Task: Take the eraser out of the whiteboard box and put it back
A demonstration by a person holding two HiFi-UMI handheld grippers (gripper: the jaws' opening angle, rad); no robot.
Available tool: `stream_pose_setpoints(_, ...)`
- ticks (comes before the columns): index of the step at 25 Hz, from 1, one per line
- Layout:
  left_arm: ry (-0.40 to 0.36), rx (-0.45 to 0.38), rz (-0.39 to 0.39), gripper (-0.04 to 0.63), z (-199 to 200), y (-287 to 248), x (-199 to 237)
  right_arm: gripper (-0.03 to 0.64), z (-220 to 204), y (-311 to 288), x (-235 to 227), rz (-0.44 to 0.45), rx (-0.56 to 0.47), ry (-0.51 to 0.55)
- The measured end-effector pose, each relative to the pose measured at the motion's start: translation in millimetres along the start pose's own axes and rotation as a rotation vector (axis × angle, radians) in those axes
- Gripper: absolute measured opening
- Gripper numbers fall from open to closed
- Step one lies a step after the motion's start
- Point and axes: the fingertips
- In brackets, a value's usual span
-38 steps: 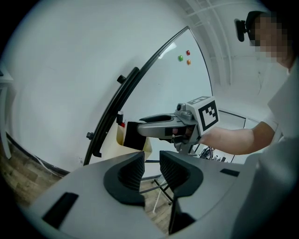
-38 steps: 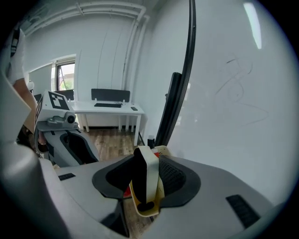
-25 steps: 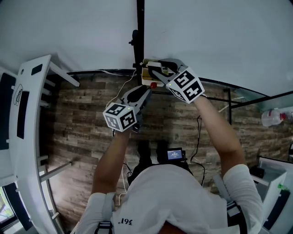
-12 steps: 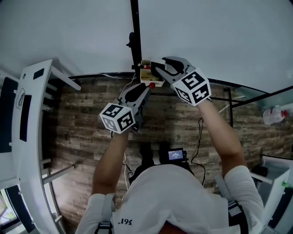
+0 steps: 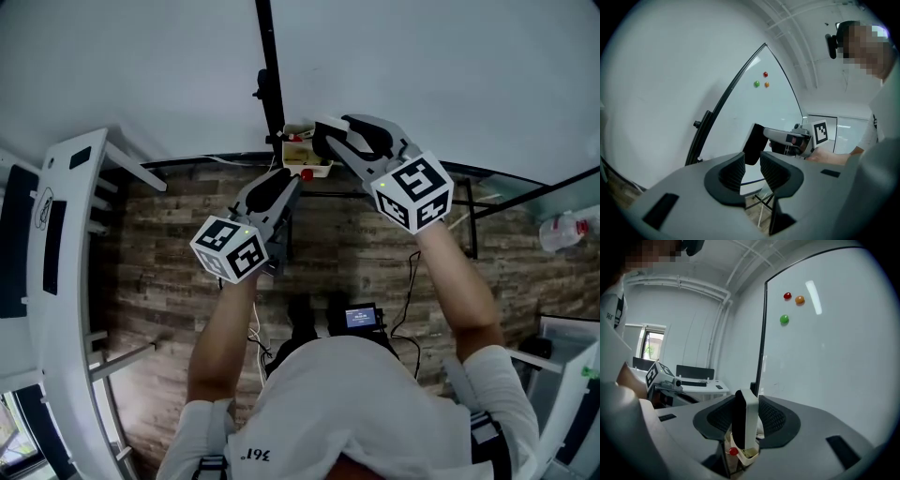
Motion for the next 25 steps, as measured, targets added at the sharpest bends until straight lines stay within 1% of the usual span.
stream_pose_setpoints(9, -0.019, -0.025, -0.039, 0.106, 8, 19, -31, 0.166, 14, 50, 9, -0.034, -0.083, -0.034)
stream_pose_setpoints(14, -0.007, -0.034, -0.043, 0.106, 8, 32, -44, 0.164, 19, 75, 16, -0.05, -0.123, -0.043)
stream_pose_setpoints(18, 0.005, -0.034, -0.038, 0.106, 5, 42, -50, 0.164, 13, 92, 21, -0.07, -0.134, -0.066)
stream_pose_setpoints(25, 0.047, -0.033, -0.017, 0.106, -5, 54, -50, 0.164, -8, 111, 20, -0.099, -0.135, -0.149)
Point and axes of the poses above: the fingertips, and each gripper's own axes: y backward along the fingers, x to its left, z out of its top, and after that the axes turned 9 degrees about x, right-handed
